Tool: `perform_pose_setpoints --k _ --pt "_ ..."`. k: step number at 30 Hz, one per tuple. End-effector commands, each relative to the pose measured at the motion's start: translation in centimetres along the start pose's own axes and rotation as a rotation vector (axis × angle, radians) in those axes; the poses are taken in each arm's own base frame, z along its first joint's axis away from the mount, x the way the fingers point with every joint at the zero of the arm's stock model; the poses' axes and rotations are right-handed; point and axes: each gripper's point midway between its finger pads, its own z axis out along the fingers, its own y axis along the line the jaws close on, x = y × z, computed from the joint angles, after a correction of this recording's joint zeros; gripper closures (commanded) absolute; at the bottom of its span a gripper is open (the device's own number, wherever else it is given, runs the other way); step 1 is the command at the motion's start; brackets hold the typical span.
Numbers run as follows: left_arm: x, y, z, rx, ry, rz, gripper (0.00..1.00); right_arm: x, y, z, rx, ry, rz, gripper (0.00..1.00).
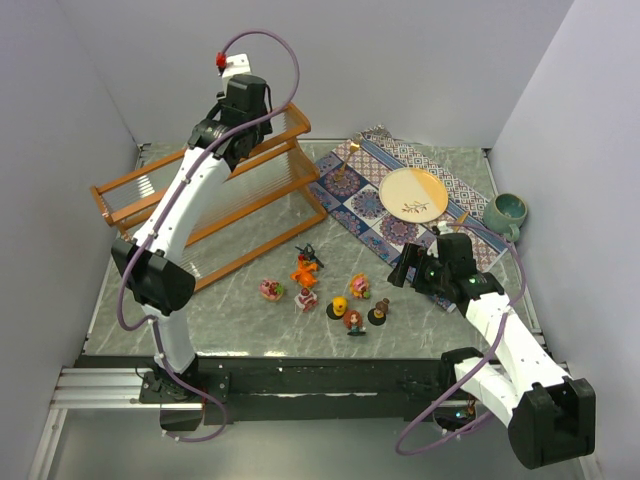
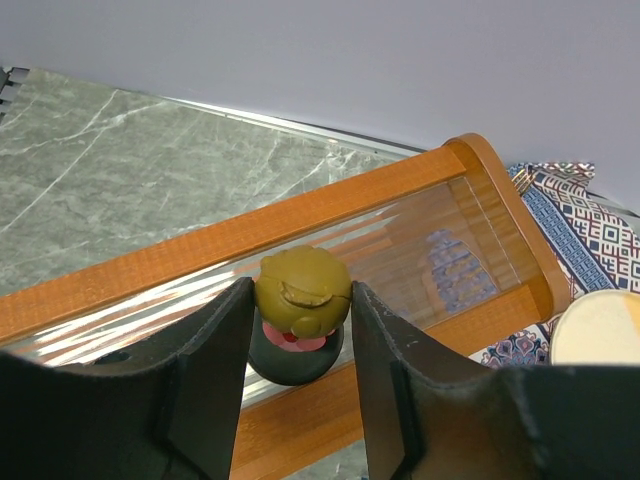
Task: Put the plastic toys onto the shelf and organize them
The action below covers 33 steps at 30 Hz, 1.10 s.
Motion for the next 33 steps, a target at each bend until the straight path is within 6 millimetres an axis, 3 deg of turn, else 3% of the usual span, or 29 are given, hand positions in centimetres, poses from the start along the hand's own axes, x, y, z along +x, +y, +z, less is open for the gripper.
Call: perform_pose_setpoints --k 1,13,19,26,33 --pt "0.1 -0.5 0.2 0.022 -0.002 -0.019 0.52 -2.0 1.1 -0.6 -0.033 -0.058 -0.026 0.00" --pt "-0.1 -0.9 0.1 0.045 -0.004 -0.031 0.45 -2.0 1.1 -0.7 -0.035 -0.061 -0.027 0.00" --pt "-0.9 -1.1 -0.7 0.064 -0.017 -0.047 0.36 -1.9 1.1 -0.7 -0.036 -0.060 -0.028 0.00" --pt "-1.2 -1.1 -1.7 0.095 -0.024 -0.069 0.19 -1.9 1.2 -0.7 -0.046 -0.062 -0.028 0.00" --pt "-1.1 -1.6 -2.2 0.134 -0.016 -0.089 0.17 -1.7 1.4 -0.9 -0.055 -0.068 -0.026 0.00"
